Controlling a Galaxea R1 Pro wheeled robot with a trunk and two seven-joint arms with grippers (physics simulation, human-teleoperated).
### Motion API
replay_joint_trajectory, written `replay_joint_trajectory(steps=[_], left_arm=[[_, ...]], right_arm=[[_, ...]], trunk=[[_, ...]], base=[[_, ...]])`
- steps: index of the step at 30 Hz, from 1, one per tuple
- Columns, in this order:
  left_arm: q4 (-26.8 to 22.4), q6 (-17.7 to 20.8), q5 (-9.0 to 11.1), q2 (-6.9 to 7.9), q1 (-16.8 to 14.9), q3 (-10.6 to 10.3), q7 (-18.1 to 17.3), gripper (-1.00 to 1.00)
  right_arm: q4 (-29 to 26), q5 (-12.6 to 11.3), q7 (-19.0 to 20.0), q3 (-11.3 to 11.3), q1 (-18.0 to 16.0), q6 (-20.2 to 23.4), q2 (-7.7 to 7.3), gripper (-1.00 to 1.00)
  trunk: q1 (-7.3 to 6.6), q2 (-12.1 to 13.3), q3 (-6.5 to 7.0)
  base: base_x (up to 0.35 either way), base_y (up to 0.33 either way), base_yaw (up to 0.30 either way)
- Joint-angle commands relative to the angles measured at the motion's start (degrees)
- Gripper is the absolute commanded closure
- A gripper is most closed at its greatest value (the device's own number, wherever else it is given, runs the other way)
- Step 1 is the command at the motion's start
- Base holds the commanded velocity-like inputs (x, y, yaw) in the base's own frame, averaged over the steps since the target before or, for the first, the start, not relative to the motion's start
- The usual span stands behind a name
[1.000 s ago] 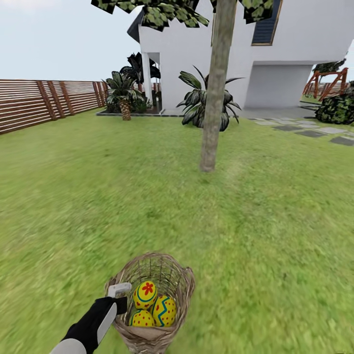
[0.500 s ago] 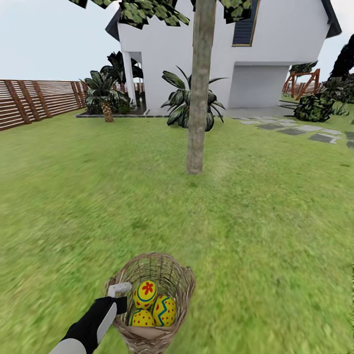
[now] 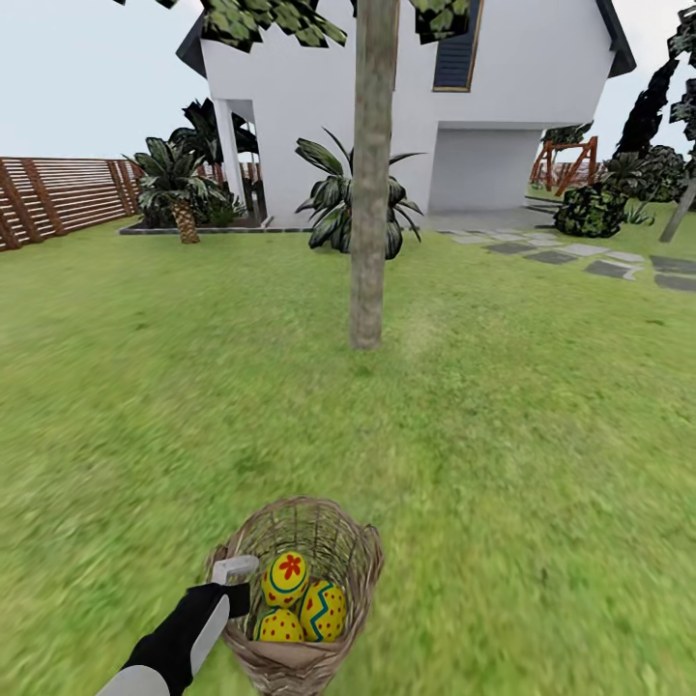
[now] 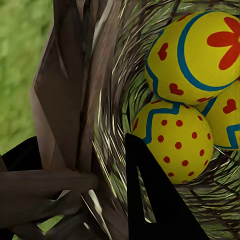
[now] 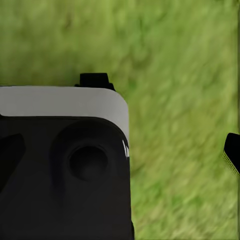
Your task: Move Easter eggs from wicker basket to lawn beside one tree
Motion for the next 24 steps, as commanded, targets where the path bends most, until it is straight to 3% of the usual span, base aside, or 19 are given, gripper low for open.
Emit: replay_joint_trajectory(steps=[1,24], left_arm=[[-0.12,0.19,0.70,-0.04,-0.02,0.16,0.29,1.00],[-0.20,0.19,0.70,-0.04,-0.02,0.16,0.29,1.00]], right_arm=[[0.23,0.05,-0.18,0.01,-0.09,-0.39,-0.05,-1.00],[0.09,0.08,-0.13,0.04,-0.10,-0.39,0.10,-1.00]], trunk=[[0.03,-0.03,-0.05],[0.03,-0.03,-0.11]], base=[[0.331,0.000,0.000],[0.332,0.000,-0.034]])
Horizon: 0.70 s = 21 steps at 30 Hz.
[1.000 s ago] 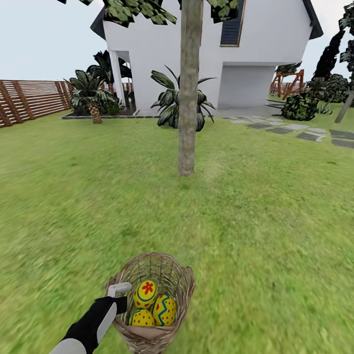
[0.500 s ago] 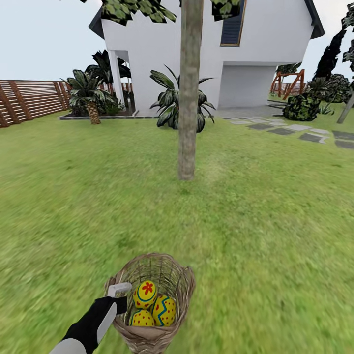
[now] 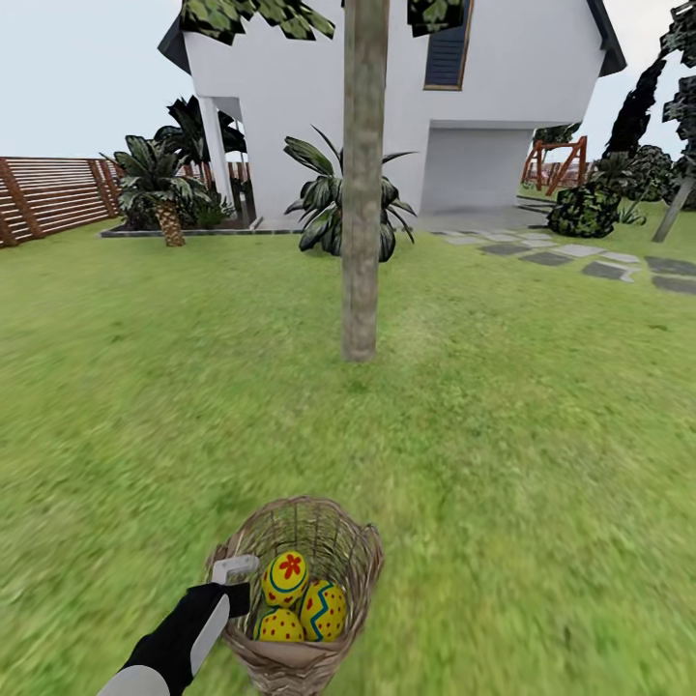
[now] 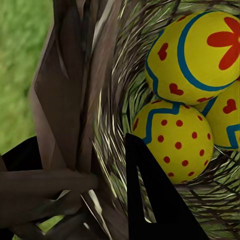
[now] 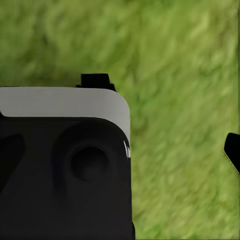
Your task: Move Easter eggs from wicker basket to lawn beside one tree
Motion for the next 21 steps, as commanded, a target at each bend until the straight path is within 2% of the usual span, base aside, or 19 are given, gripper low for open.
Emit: replay_joint_trajectory(steps=[1,21], left_arm=[[-0.12,0.20,0.71,-0.04,-0.02,0.15,0.29,1.00],[0.05,0.20,0.71,-0.04,-0.02,0.15,0.29,1.00]], right_arm=[[0.20,-0.04,-0.19,0.02,-0.06,-0.37,0.02,-1.00],[0.32,0.09,-0.14,0.02,-0.06,-0.37,0.01,-1.00]], trunk=[[0.03,-0.03,-0.05],[0.03,-0.03,-0.05]], base=[[0.331,0.000,0.000],[0.332,0.000,0.000]])
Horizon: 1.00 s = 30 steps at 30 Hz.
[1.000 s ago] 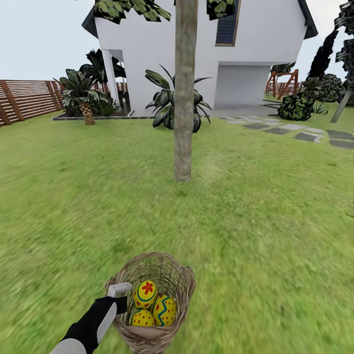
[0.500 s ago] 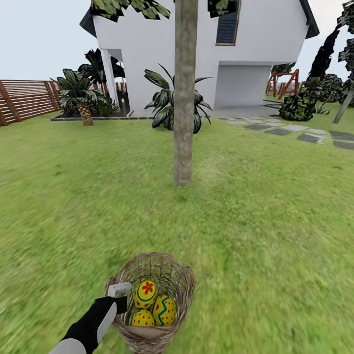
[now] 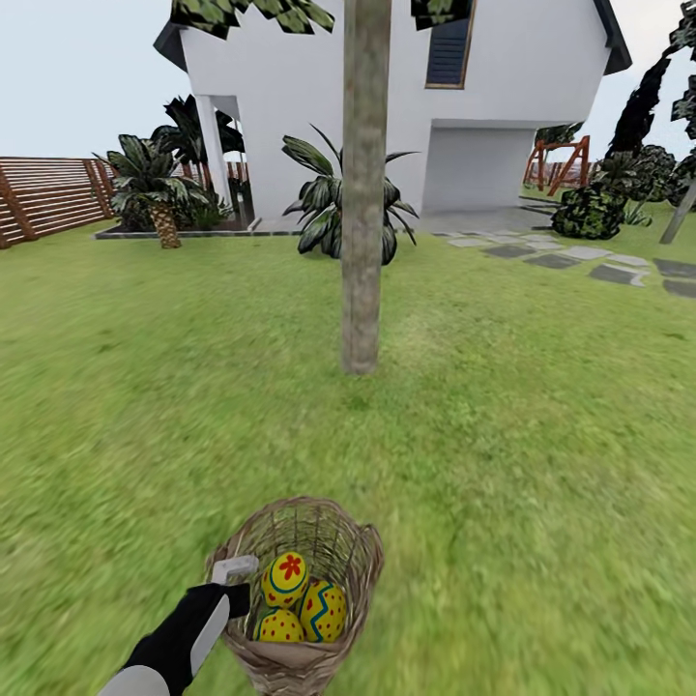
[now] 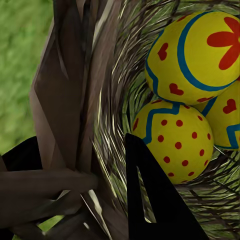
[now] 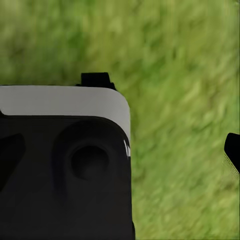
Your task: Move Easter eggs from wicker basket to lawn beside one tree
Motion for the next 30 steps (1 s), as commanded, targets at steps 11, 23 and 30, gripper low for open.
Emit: replay_joint_trajectory(steps=[11,23,30], left_arm=[[-0.21,0.20,0.69,-0.04,-0.02,0.15,0.29,1.00],[-0.29,0.20,0.69,-0.04,-0.02,0.15,0.29,1.00],[-0.30,0.20,0.69,-0.04,-0.02,0.15,0.29,1.00]], right_arm=[[0.18,-0.06,-0.18,0.02,-0.11,-0.40,0.02,-1.00],[0.18,-0.08,-0.18,0.02,-0.09,-0.38,0.02,-1.00],[0.18,-0.08,-0.18,0.02,-0.10,-0.38,0.02,-1.00]], trunk=[[0.03,-0.03,-0.05],[0.03,-0.03,-0.05],[0.03,-0.03,-0.05]], base=[[0.332,0.000,0.000],[0.332,0.000,0.000],[0.332,0.000,0.000]])
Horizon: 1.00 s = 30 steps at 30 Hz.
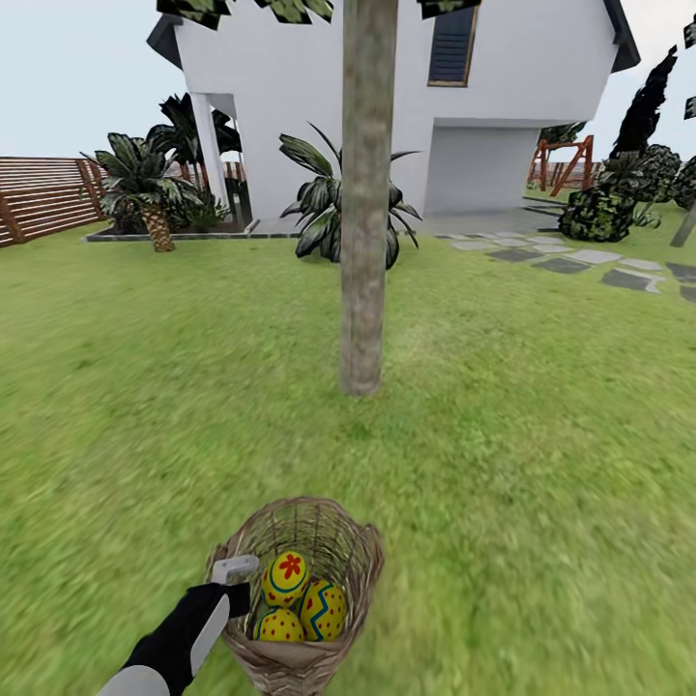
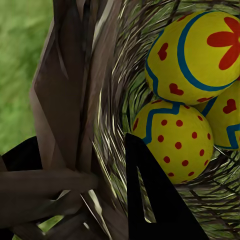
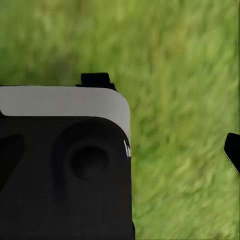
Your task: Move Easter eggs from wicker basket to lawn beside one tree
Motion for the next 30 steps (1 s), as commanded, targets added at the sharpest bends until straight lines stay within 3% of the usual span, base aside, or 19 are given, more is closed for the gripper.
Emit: replay_joint_trajectory(steps=[1,30], left_arm=[[-0.12,0.20,0.71,-0.04,-0.02,0.15,0.29,1.00],[-0.04,0.20,0.71,-0.04,-0.02,0.15,0.29,1.00]], right_arm=[[0.21,0.00,-0.19,0.02,-0.10,-0.38,0.02,-1.00],[0.29,0.17,-0.16,0.02,-0.08,-0.39,-0.10,-1.00]], trunk=[[0.03,-0.03,-0.05],[0.03,-0.03,-0.05]], base=[[0.332,0.000,0.000],[0.332,0.000,0.000]])
